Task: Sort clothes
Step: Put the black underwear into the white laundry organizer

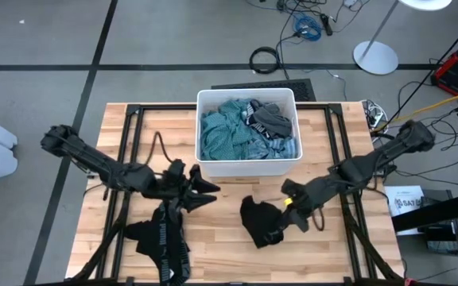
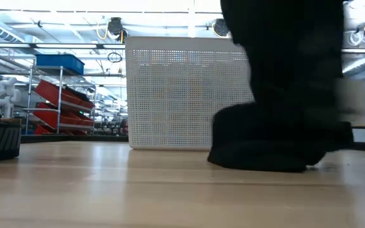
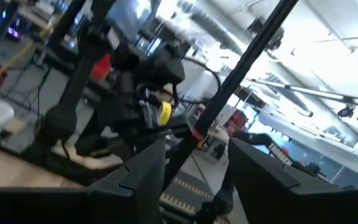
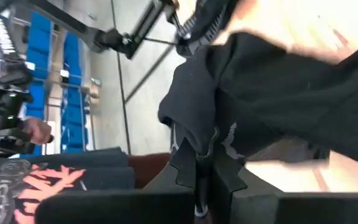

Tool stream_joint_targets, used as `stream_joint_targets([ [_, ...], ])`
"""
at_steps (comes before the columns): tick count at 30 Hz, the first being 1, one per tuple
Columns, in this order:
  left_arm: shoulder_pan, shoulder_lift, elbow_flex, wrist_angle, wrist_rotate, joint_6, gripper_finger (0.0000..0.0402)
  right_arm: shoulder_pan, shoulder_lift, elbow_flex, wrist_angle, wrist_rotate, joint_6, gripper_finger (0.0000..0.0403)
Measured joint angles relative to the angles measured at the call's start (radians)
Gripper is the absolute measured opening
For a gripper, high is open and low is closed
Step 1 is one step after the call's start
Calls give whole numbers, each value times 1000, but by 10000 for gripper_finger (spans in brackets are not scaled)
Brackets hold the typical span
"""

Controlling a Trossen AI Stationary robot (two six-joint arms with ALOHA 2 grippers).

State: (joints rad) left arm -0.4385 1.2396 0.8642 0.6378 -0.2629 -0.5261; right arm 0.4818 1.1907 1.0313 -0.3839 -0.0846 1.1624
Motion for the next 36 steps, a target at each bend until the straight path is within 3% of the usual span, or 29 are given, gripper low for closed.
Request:
stream_joint_targets([
  [7,-10,77,0,7,0,-94,185,-19,62,0,21,-100,-12,25],
  [17,-10,88,0,32,0,-97,185,-19,69,0,57,-125,-87,64],
  [22,-10,88,0,34,0,-96,185,-18,68,0,67,-129,-180,9],
  [27,-10,88,0,34,-1,-97,185,-42,68,0,73,-77,-205,3],
  [31,-8,91,1,28,-4,-96,185,-110,66,0,198,-43,-206,2],
  [33,-4,98,1,28,-4,-97,185,-145,72,0,276,-62,-207,1],
  [36,8,117,1,29,-5,-98,185,-184,103,2,353,-182,-214,1],
])
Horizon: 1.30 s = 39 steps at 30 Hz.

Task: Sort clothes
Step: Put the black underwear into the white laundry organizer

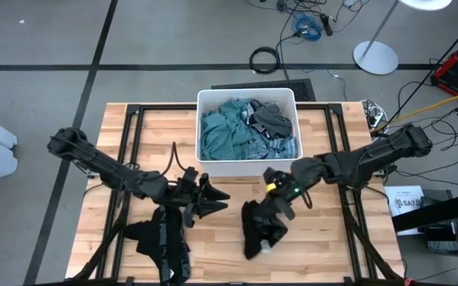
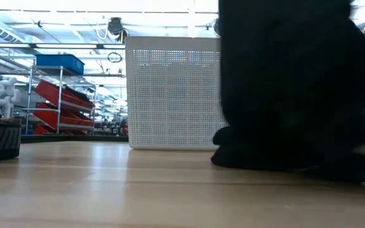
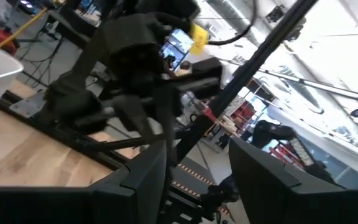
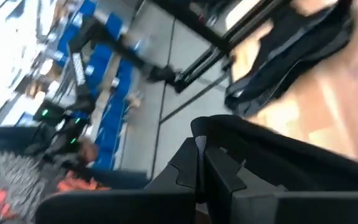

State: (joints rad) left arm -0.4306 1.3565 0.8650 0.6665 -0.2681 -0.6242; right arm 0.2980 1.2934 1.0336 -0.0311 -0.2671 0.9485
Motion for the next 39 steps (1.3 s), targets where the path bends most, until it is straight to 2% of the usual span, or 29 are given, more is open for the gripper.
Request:
stream_joint_targets([
  [3,14,27,0,-2,-2,-26,185,-10,47,4,4,-84,2,1],
  [7,26,64,0,-14,12,-58,185,-14,115,37,3,-143,-9,1],
  [14,24,118,0,-1,170,-104,185,-50,203,135,4,-186,-58,0],
  [17,23,130,0,31,193,-103,185,-77,236,169,2,-210,-72,0],
  [27,25,130,1,-16,189,-114,185,-101,274,218,-23,-225,-78,0],
  [35,25,135,0,-150,201,-178,185,-103,273,222,14,-196,-80,0],
  [39,24,135,0,-108,204,-155,185,-107,273,222,9,-203,-74,0],
])
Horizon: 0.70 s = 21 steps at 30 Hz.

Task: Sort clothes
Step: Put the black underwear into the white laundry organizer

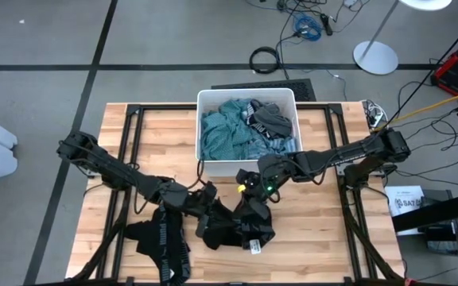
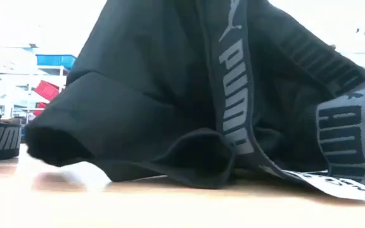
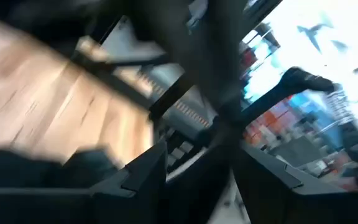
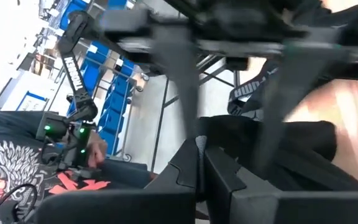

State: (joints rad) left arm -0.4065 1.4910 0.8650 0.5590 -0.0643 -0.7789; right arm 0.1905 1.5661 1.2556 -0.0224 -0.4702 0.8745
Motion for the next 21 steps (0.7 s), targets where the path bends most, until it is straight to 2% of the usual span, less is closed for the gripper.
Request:
stream_joint_targets([
  [3,2,-2,0,65,-3,30,185,0,0,0,-3,3,0,0],
  [15,8,-1,0,43,-4,30,177,-20,0,-2,-3,72,-1,0],
  [18,7,-1,0,38,-14,55,143,-21,0,-2,-3,78,-4,0],
  [21,7,-1,0,38,-20,85,76,-21,0,-2,-3,78,-14,0],
])
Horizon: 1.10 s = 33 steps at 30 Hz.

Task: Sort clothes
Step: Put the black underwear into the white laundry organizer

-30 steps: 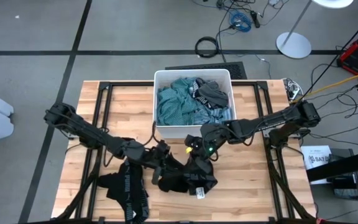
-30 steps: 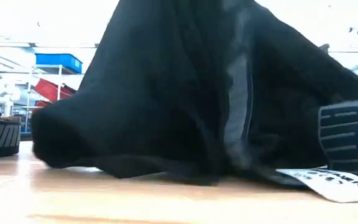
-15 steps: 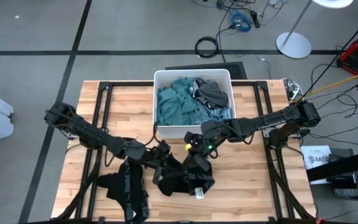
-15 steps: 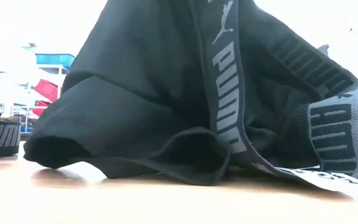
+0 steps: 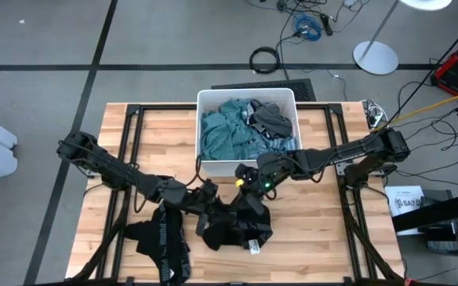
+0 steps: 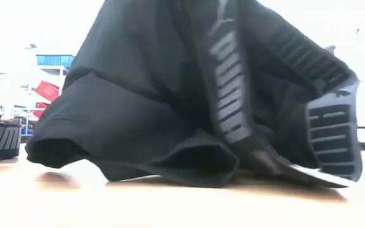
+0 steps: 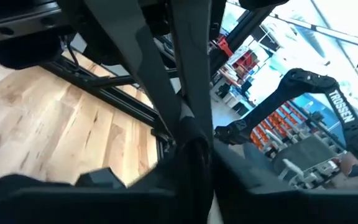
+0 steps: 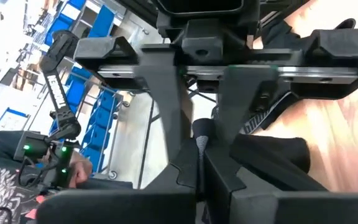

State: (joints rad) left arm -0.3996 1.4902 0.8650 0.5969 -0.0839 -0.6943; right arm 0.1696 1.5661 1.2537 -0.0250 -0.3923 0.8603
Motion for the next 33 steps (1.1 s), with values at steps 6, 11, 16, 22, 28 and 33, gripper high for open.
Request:
stream_joint_targets([
  [6,0,0,0,0,-20,39,14,0,0,0,5,1,-61,28],
  [11,0,0,0,0,-22,38,7,-17,-1,0,6,-14,-130,97],
  [16,0,0,0,5,-22,23,7,-77,-1,0,4,-121,-109,162],
  [22,-6,-2,0,53,-22,22,6,-134,-46,0,-1,-155,-105,176],
  [28,-22,-2,0,101,-22,21,6,-171,-146,0,-3,-76,-206,160],
  [33,-22,-2,0,216,-22,25,8,-192,-246,0,-15,-63,-297,156],
])
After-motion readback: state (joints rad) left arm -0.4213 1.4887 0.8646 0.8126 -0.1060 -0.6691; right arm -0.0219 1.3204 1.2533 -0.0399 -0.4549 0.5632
